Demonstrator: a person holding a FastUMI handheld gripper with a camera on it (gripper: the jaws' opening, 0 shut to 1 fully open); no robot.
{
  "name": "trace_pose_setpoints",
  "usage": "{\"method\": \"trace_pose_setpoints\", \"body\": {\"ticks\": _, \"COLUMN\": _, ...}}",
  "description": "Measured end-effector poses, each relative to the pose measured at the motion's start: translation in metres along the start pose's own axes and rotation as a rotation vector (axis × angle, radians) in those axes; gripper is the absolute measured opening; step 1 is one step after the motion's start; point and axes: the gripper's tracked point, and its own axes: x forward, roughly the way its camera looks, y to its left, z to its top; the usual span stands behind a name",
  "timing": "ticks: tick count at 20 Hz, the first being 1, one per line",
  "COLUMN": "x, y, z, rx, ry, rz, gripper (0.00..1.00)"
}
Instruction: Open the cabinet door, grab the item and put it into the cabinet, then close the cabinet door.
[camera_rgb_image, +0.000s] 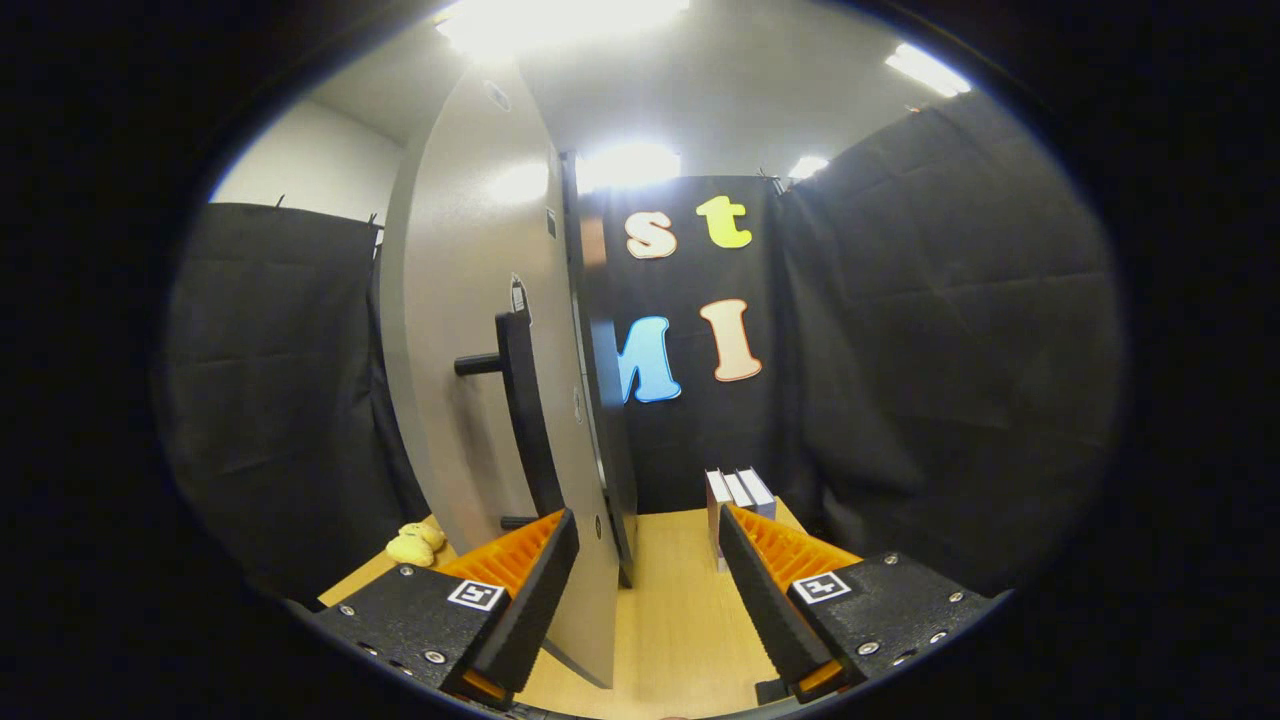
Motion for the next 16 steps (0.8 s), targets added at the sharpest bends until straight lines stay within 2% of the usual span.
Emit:
{"method": "trace_pose_setpoints", "body": {"ticks": 4, "x": -0.001, "y": 0.006, "z": 0.002, "rx": -0.038, "ry": -0.007, "rz": -0.009, "gripper": 0.89}}
{"method": "trace_pose_setpoints", "body": {"ticks": 11, "x": -0.004, "y": 0.049, "z": -0.002, "rx": -0.051, "ry": 0.001, "rz": 0.055, "gripper": 0.89}}
{"method": "trace_pose_setpoints", "body": {"ticks": 16, "x": -0.004, "y": 0.062, "z": -0.005, "rx": -0.039, "ry": -0.013, "rz": 0.058, "gripper": 0.89}}
